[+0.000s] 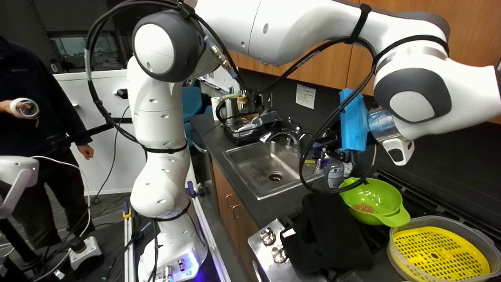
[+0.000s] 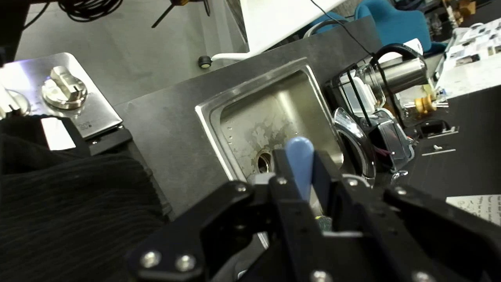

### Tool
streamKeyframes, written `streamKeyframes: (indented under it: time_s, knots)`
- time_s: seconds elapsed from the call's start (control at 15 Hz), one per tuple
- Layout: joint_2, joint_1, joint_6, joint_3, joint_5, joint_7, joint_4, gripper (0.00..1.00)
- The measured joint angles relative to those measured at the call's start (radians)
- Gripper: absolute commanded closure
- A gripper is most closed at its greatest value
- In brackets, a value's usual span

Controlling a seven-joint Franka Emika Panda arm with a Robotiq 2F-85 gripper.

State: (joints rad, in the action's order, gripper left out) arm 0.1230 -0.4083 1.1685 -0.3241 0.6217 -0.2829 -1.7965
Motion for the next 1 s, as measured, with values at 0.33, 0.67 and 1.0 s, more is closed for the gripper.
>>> streamKeyframes:
  time_s: [0.33,0.67,1.0]
  knots:
    - [0.036,0.0,-0.001,0.0,0.08,0.096,-0.003,0.95]
    - [0.072,-0.008,0.0,-0.008,0.149,0.163,-0.002,0.95]
    - [0.152,-0.032,-0.003,-0.017,0.201,0.209,0.037,0.95]
